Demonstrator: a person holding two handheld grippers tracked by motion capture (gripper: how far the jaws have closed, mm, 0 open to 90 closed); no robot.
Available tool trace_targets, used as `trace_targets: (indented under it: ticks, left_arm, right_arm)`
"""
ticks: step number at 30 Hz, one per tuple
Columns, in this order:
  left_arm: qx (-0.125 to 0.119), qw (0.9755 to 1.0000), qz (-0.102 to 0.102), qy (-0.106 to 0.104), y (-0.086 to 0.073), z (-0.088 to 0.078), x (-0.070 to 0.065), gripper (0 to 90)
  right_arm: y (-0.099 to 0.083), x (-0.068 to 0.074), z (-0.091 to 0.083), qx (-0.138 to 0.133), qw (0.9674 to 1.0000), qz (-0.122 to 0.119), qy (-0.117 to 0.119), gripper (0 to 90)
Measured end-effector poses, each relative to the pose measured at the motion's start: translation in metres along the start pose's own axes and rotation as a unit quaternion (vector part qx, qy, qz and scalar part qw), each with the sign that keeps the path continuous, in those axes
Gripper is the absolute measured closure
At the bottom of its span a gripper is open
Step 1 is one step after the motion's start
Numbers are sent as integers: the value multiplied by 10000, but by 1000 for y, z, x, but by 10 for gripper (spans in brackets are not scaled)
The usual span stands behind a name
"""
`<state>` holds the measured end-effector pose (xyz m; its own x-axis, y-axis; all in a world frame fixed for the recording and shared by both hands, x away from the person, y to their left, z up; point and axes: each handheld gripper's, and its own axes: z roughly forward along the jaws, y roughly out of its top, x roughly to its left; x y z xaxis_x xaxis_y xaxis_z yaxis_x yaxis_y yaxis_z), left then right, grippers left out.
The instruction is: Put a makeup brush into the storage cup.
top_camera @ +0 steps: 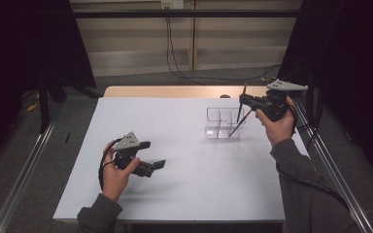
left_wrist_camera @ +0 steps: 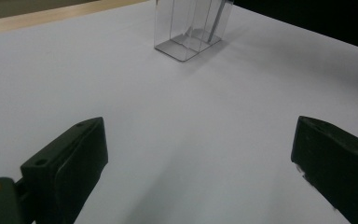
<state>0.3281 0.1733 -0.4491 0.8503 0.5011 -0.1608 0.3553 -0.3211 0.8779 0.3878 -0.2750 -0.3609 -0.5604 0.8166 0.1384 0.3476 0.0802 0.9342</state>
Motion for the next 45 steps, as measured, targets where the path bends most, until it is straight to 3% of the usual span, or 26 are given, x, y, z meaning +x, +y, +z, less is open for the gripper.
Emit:
trace_targets:
  ticks: [45]
  left_arm:
    - [-44,10000,-2,-25,0,-3,0,36]
  right_arm:
    - [-6,-1,9,35,10000,-25,-77,841]
